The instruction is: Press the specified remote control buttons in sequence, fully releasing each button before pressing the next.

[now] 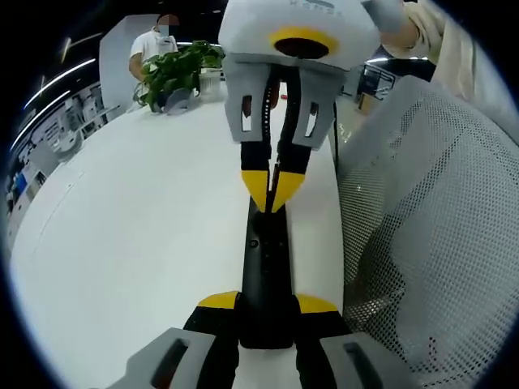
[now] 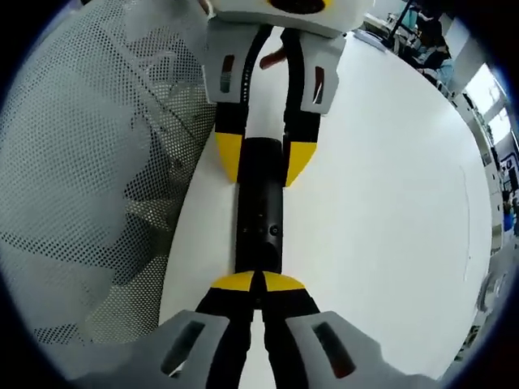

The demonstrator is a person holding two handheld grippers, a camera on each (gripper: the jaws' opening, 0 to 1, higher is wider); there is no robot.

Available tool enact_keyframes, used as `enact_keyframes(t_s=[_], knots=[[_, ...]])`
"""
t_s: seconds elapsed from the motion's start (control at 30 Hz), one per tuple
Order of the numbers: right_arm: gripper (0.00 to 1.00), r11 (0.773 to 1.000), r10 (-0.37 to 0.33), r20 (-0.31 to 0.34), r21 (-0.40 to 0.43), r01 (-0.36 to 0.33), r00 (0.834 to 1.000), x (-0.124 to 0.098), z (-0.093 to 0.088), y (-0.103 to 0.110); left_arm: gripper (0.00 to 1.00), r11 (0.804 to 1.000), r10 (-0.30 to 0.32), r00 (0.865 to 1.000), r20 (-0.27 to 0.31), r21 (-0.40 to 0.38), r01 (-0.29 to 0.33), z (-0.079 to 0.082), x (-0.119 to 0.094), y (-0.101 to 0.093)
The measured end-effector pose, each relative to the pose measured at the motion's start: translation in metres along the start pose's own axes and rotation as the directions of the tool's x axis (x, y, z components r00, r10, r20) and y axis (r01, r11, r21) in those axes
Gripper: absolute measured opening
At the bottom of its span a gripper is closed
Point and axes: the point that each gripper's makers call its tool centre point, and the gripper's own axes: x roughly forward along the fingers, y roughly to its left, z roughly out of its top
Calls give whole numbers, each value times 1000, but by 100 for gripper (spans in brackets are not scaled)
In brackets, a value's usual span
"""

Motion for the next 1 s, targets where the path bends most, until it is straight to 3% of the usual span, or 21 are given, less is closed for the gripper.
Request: enact_keyframes(t_s=[0.3, 0.43, 0.77, 1.0], knots=[[0, 995, -75, 99, 74, 68, 992, -2, -2, 2, 25, 1000, 0, 1000, -4, 4, 0, 0, 0, 0], [0, 982, -105, 144, 171, 80, 984, -3, -2, 1, 25, 1000, 1, 1000, -3, 3, -1, 0, 0, 0], [0, 981, -160, 141, 128, 143, 977, -3, 0, 2, 25, 1000, 2, 1000, -5, 3, -2, 0, 0, 0], [0, 982, -164, 166, 120, 145, 972, -1, 9, 2, 25, 1000, 0, 1000, -5, 3, 0, 0, 0, 0]])
